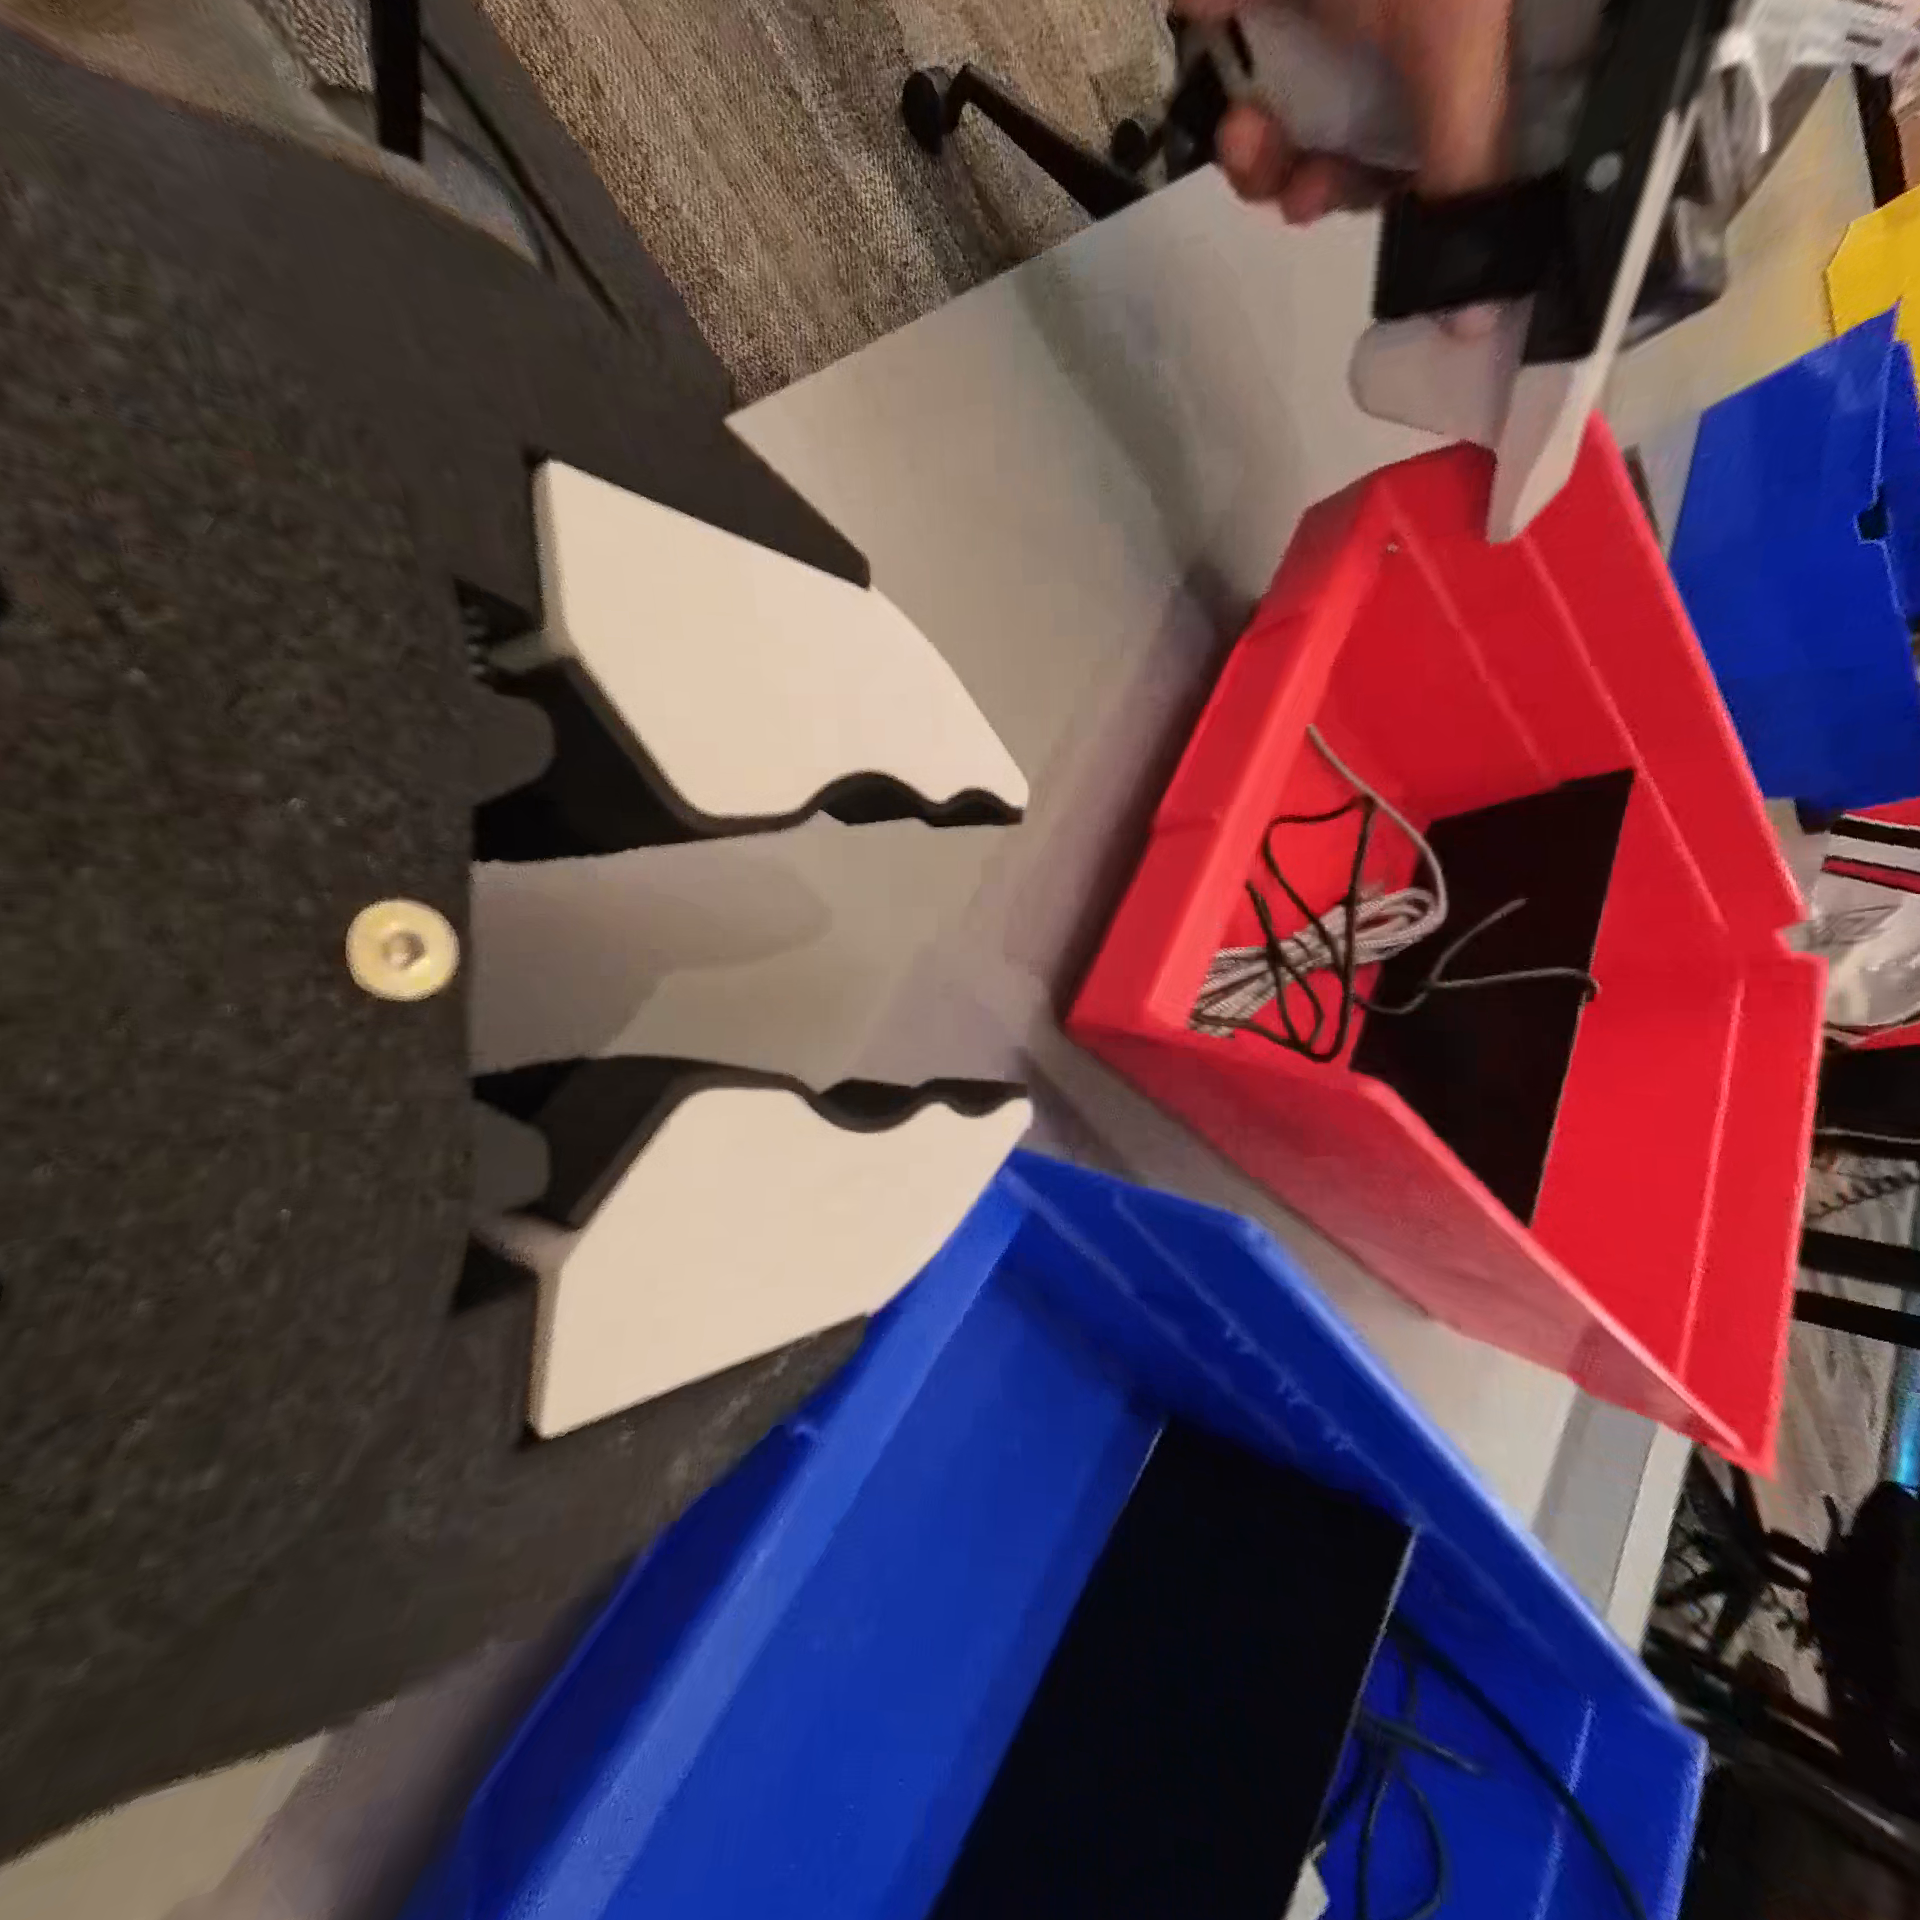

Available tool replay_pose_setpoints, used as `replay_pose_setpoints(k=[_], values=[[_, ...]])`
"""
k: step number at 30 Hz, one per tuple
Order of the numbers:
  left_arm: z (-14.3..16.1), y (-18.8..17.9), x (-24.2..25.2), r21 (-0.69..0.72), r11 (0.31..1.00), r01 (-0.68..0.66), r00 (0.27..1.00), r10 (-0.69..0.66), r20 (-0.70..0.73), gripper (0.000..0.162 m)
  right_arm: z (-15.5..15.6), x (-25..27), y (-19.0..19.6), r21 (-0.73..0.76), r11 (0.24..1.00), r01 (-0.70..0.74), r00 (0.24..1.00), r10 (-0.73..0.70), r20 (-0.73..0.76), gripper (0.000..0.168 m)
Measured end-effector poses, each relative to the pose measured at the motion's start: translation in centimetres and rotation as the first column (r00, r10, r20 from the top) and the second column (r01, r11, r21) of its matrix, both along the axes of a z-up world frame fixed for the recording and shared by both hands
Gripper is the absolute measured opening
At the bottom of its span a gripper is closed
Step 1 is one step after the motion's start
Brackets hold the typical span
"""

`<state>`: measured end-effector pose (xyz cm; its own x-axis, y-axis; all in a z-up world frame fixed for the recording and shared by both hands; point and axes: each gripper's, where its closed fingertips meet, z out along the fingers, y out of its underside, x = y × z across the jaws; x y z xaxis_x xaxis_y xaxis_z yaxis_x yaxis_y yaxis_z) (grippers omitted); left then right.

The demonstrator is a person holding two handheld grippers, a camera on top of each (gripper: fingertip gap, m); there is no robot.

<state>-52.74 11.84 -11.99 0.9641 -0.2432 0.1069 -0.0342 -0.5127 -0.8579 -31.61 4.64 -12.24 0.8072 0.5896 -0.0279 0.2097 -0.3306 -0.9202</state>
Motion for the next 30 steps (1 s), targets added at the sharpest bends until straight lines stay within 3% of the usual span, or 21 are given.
replay_pose_setpoints(k=[5,8,12,14,20,25,30], values=[[0.0,-6.0,0.4,-0.014,0.999,-0.043,0.999,0.043,0.020,0.008,-0.7,-2.4,1.7,-0.038,0.998,0.057,0.998,-0.057,0.005,0.044],[0.0,-8.9,1.0,-0.015,0.998,-0.065,0.997,0.066,0.027,0.008,-1.5,-1.7,2.5,-0.049,0.976,0.212,0.976,-0.209,0.067,0.006],[0.8,-11.4,1.5,0.037,0.993,-0.112,0.993,0.111,0.031,0.009,-0.8,-1.5,1.4,-0.053,0.973,0.226,0.973,-0.223,0.067,0.004],[2.3,-12.3,1.7,0.089,0.987,-0.135,0.991,0.132,0.032,0.009,0.7,-1.5,0.6,0.016,0.975,0.220,0.973,-0.221,0.067,0.002],[7.8,-14.3,3.2,0.217,0.964,-0.155,0.987,0.159,-0.001,0.008,5.4,-0.3,-1.3,0.018,0.983,0.182,0.982,-0.181,-0.047,0.004],[13.6,-12.8,9.6,0.345,0.938,-0.029,0.997,0.051,-0.055,0.008,11.0,6.3,-1.6,0.138,0.953,0.271,0.960,-0.258,-0.109,0.004],[16.3,-9.6,21.4,0.398,0.885,0.241,0.970,-0.207,-0.127,0.008,14.9,18.5,-2.7,0.241,0.846,0.475,0.880,-0.452,-0.148,0.005]])
